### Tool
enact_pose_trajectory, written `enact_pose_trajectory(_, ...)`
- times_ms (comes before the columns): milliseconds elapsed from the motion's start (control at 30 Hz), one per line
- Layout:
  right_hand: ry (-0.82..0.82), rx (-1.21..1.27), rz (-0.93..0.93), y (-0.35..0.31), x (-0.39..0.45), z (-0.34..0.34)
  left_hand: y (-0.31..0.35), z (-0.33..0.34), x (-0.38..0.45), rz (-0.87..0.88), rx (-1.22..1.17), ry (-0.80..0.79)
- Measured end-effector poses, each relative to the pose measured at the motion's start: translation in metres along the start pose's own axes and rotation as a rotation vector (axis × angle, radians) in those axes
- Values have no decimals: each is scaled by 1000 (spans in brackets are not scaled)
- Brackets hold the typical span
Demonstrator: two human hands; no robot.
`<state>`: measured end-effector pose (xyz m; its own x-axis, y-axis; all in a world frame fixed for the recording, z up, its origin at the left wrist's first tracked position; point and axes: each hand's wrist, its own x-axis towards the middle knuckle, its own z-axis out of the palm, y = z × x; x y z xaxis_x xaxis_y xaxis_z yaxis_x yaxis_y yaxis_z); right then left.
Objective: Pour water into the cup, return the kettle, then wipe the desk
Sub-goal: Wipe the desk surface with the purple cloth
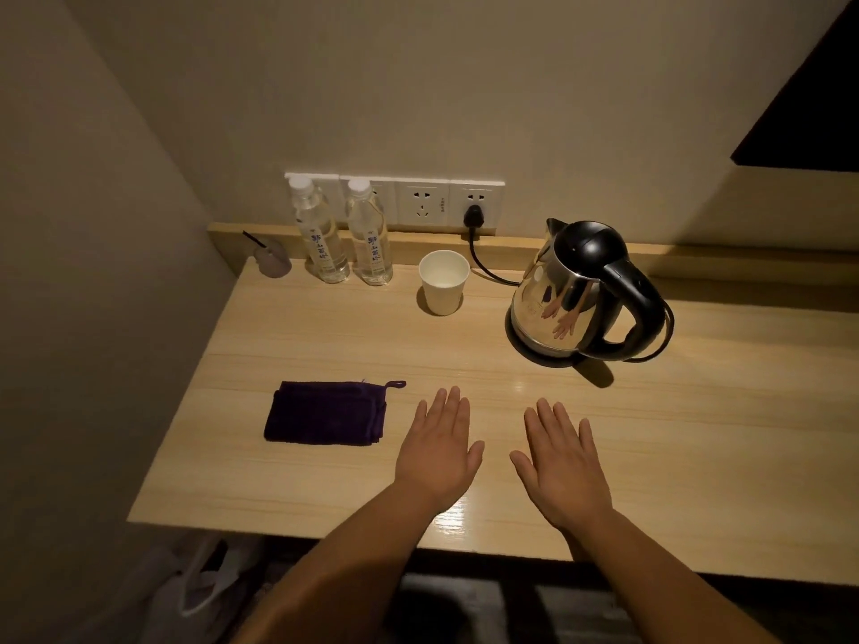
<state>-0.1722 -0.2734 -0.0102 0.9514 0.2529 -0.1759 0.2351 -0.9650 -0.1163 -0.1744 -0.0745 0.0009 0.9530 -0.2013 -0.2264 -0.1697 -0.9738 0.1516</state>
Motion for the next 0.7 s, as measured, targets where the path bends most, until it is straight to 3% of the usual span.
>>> enact_pose_trajectory(367,-15,57,-342,-137,37,-36,-89,-31,-79,-325,-26,155)
enact_pose_trajectory(700,-21,-10,-527,-244,49,-27,-193,-26,-160,-621,-89,140)
